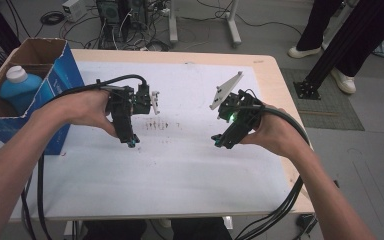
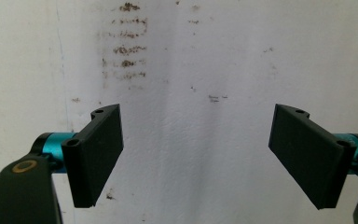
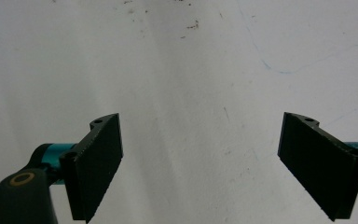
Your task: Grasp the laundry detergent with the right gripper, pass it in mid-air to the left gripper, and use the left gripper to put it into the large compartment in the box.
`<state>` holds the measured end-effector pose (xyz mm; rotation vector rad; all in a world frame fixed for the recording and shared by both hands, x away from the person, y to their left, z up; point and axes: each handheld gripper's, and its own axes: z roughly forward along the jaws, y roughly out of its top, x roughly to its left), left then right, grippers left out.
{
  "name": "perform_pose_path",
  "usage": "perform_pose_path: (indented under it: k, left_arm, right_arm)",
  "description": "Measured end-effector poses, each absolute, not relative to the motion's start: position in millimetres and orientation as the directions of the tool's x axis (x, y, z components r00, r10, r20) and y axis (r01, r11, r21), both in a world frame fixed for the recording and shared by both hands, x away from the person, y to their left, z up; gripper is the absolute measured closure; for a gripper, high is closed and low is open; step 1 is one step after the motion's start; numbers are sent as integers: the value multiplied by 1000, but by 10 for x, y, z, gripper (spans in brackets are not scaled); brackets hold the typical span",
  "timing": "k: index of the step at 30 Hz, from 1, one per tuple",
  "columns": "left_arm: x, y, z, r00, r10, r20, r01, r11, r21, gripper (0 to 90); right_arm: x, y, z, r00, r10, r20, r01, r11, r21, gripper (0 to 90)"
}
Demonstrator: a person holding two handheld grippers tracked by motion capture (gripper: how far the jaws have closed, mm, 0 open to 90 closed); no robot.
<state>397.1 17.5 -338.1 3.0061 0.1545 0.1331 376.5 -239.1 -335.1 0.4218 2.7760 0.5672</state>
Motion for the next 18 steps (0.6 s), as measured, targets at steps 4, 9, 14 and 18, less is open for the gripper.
perform_pose_path:
  k: [4,9,14,18]
  left_arm:
    - [3969,167,-3392,992,104,78,94,-988,127,177]
    - [3973,162,-3401,991,103,80,93,-988,125,177]
    - [3973,166,-3393,992,103,77,93,-987,129,177]
    - [3962,166,-3392,991,107,75,97,-987,130,177]
  right_arm:
    - [3765,-2388,-3353,-919,334,-208,227,882,413,134]
    - [3754,-2386,-3359,-921,329,-209,224,885,408,134]
    - [3762,-2389,-3356,-920,333,-208,227,883,411,134]
    - [3760,-2384,-3359,-921,329,-209,224,886,407,134]
